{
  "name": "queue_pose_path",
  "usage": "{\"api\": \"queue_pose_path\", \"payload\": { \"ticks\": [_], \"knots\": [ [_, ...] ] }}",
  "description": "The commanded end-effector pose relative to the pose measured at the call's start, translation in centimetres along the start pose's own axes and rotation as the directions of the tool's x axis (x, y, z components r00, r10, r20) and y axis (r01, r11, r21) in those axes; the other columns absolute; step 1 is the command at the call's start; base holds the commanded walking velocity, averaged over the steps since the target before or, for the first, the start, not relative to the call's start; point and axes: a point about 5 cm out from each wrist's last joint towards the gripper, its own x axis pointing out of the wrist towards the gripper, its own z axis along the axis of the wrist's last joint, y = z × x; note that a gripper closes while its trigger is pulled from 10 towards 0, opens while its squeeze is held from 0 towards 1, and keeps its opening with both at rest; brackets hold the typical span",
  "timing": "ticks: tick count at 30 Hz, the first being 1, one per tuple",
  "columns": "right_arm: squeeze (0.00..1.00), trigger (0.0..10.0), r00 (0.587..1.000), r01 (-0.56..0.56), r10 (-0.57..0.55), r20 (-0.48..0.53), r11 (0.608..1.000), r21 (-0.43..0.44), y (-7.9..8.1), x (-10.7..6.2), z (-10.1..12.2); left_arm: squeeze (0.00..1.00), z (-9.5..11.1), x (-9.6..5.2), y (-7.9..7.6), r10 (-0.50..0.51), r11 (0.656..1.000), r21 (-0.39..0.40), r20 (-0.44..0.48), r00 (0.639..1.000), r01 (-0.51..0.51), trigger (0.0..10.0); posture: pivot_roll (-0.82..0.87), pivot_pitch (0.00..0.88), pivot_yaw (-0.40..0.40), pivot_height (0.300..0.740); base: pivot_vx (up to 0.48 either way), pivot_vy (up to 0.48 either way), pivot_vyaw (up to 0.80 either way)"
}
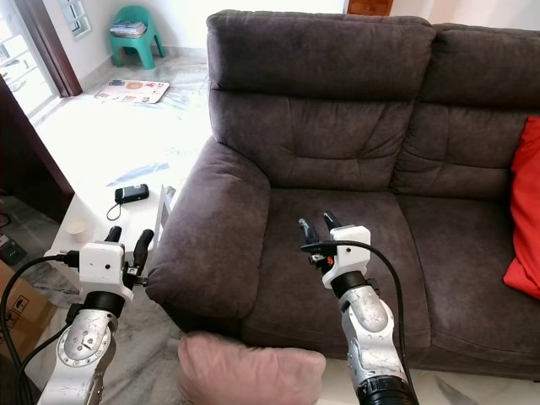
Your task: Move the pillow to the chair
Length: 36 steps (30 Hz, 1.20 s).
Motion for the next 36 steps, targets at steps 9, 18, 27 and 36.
{"api": "queue_pose_path", "payload": {
  "ticks": [9, 18, 27, 36],
  "knots": [
    [0.0, 10.0, 0.999, 0.022, -0.022, -0.026, 1.0, 0.002, -0.23, 0.24, -0.14, 0.0, 0.08, 0.24, 0.43, 0.016, 1.0, -0.004, -0.005, 1.0, -0.016, 10.0, 0.06, 0.032, -0.015, 0.74, 0.0, 0.0, 0.0],
    [0.0, 10.0, 0.999, 0.019, -0.019, -0.04, 1.0, 0.005, -0.04, 0.38, -0.23, 0.0, 0.1, 0.23, 0.44, 0.018, 1.0, -0.006, -0.006, 1.0, -0.018, 10.0, 0.06, 0.036, -0.016, 0.74, 0.0, 0.0, 0.0],
    [0.0, 10.0, 0.999, 0.013, -0.013, -0.041, 1.0, 0.008, 0.02, 0.5, -0.17, 0.0, 0.11, 0.26, 0.4, 0.018, 1.0, -0.009, -0.007, 1.0, -0.018, 10.0, 0.06, 0.038, -0.017, 0.74, 0.0, 0.0, 0.0],
    [0.0, 10.0, 0.999, 0.013, -0.012, -0.049, 1.0, 0.01, 0.02, 0.6, -0.2, 0.0, 0.21, 0.28, 0.4, 0.021, 1.0, -0.009, -0.003, 1.0, -0.021, 10.0, 0.06, 0.037, -0.019, 0.715, 0.0, 0.0, 0.0]
  ]
}}
